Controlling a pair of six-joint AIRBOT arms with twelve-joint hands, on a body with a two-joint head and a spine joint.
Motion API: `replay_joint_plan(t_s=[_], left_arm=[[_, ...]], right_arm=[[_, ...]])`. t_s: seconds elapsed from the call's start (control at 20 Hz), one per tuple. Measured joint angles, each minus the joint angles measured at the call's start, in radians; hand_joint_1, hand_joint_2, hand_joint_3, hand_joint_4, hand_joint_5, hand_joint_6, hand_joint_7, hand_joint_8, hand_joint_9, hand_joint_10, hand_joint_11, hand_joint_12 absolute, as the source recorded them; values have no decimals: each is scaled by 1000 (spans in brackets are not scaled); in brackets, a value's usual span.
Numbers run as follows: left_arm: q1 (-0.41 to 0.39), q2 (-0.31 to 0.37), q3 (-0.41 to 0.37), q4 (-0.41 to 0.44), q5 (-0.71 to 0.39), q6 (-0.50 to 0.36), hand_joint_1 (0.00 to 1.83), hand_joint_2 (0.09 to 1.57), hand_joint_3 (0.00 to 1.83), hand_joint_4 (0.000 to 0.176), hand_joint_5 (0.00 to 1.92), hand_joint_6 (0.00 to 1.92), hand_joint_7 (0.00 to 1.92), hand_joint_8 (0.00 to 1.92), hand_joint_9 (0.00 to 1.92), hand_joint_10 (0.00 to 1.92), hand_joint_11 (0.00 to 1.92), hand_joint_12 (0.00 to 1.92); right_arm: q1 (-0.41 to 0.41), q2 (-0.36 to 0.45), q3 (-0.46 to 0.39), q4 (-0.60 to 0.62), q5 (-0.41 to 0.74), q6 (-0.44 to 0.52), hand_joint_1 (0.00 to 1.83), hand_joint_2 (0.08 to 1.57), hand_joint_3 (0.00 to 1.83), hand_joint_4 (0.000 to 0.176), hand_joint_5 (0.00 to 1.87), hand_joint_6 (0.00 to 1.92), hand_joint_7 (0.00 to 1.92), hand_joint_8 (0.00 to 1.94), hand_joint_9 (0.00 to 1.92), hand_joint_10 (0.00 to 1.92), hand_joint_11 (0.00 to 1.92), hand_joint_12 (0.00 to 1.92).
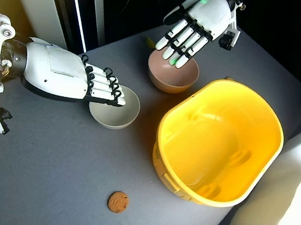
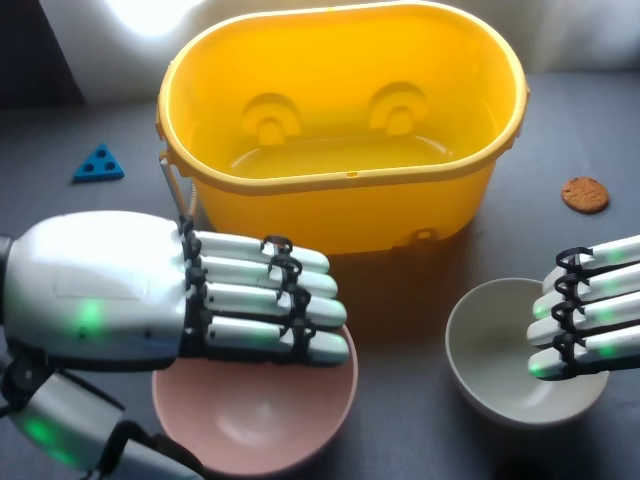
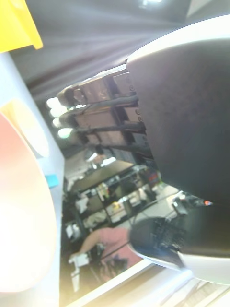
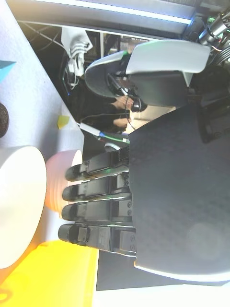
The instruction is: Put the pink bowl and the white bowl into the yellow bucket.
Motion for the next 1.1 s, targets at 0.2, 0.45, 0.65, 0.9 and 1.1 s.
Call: replay_joint_plan(t_s=[0.2, 0.45, 0.65, 0.9, 1.1], left_arm=[[-16, 0, 2, 2, 0, -1, 0, 1218, 19, 0, 72, 13, 28, 10, 3, 1, 0, 0], [-16, 0, 13, 26, -10, -6, 0, 1209, 9, 0, 93, 16, 45, 13, 24, 9, 17, 8], [-40, -2, 18, 84, -25, -47, 66, 1207, 3, 0, 59, 6, 13, 5, 0, 0, 0, 0], [-39, -4, 55, 146, -36, -61, 279, 1173, 0, 0, 0, 0, 0, 0, 0, 0, 0, 0], [-36, -4, 71, 157, -60, -100, 403, 1152, 0, 0, 0, 0, 0, 0, 0, 0, 0, 0]], right_arm=[[0, -8, 0, 2, -18, -11, 0, 1223, 3, 0, 208, 4, 203, 4, 181, 19, 0, 484], [0, -15, 0, 2, -34, -21, 0, 1196, 0, 0, 215, 7, 213, 4, 196, 11, 0, 542], [0, -37, 0, 2, -71, -36, 49, 1209, 1, 0, 216, 4, 204, 4, 181, 8, 0, 479], [-18, -66, 10, 6, -93, -37, 313, 1120, 0, 0, 178, 0, 159, 0, 158, 0, 0, 527], [-18, -93, 11, 9, -109, -37, 507, 1081, 0, 0, 130, 4, 90, 2, 84, 2, 0, 433]])
